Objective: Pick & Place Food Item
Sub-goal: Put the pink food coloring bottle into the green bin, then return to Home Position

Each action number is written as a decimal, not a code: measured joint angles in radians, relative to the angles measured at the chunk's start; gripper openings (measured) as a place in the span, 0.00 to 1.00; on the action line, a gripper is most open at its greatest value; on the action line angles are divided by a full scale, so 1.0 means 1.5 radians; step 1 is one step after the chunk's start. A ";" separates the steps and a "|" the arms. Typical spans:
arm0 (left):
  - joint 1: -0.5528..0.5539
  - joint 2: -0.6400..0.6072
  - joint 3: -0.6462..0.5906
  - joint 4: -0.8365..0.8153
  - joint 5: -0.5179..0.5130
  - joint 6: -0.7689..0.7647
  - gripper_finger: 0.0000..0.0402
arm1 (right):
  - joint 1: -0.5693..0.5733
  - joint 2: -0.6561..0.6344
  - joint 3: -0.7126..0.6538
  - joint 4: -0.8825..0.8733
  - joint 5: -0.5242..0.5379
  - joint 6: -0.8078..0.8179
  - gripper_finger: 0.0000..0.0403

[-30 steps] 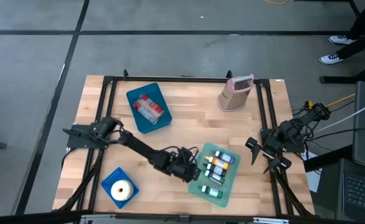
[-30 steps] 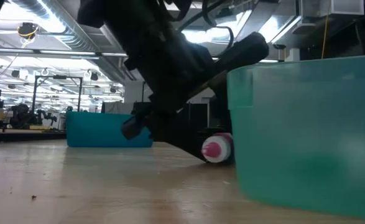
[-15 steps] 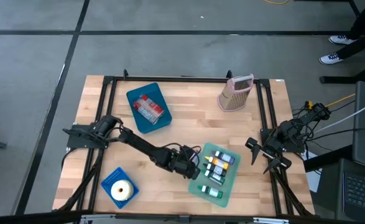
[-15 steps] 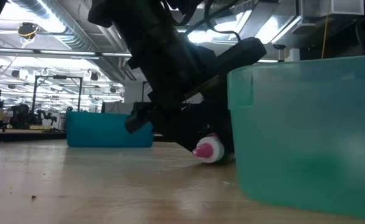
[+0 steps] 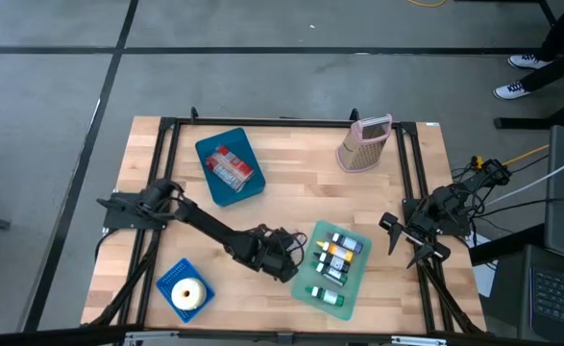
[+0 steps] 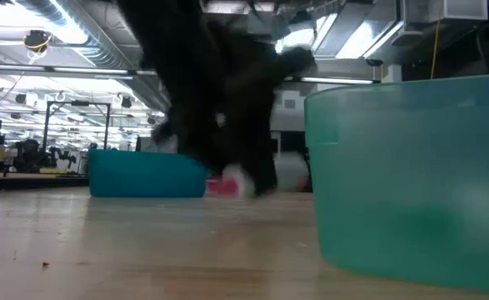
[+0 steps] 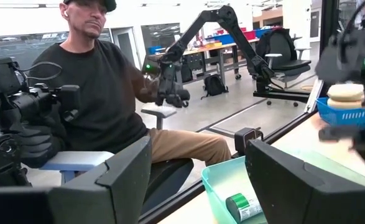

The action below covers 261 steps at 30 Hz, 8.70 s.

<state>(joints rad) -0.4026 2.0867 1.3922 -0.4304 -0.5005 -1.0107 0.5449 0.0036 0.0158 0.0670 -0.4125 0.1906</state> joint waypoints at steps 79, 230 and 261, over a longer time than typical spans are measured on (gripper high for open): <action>0.015 0.247 0.564 -0.260 0.244 0.810 0.41 | 0.000 0.000 0.000 0.001 -0.017 -0.009 0.63; -0.315 -1.389 -0.922 0.299 0.292 0.650 0.39 | -0.009 0.133 0.000 0.002 -0.049 -0.011 0.63; -0.290 -1.341 -0.922 0.319 0.145 0.650 0.39 | -0.009 0.137 0.000 0.002 -0.044 -0.028 0.63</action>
<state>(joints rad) -0.8371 0.0760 0.0093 0.0474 -0.2834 -0.0356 0.5320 0.2092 0.0158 0.0700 -0.4786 0.1487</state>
